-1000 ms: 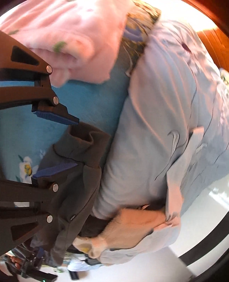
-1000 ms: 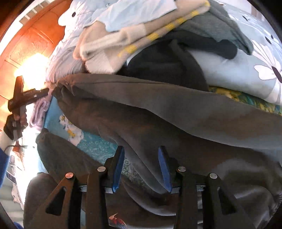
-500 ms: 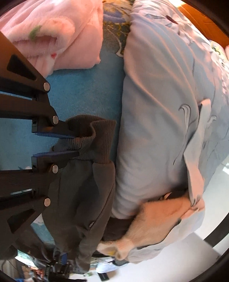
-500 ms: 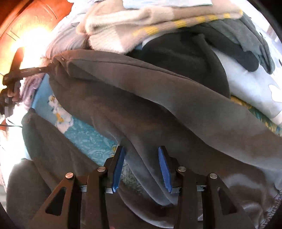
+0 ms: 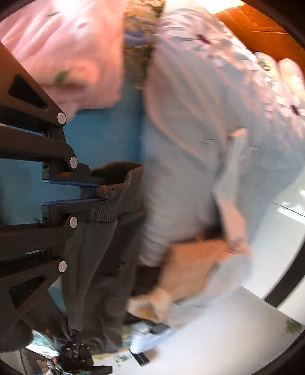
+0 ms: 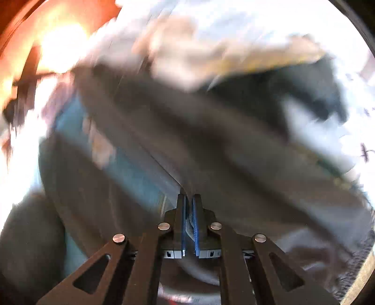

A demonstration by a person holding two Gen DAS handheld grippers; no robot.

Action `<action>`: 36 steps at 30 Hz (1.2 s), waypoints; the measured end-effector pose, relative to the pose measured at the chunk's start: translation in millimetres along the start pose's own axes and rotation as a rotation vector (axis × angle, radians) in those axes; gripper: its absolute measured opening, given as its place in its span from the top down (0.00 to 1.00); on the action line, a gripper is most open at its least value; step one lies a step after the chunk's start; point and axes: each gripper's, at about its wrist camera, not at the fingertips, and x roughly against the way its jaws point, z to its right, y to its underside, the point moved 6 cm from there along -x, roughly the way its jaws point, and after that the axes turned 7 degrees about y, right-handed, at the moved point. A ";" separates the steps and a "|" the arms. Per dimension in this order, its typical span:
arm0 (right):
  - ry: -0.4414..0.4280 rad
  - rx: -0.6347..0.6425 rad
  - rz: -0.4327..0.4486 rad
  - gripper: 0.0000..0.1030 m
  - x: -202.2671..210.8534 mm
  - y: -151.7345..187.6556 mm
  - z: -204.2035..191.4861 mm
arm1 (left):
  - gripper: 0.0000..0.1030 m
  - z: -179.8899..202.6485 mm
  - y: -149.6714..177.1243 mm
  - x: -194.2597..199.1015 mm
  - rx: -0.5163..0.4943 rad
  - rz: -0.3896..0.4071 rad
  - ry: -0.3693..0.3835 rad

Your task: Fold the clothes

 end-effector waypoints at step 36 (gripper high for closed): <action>-0.025 -0.027 0.008 0.92 0.8 9.1 -11.0 | 0.89 -39.3 29.8 -8.0 0.645 0.115 0.021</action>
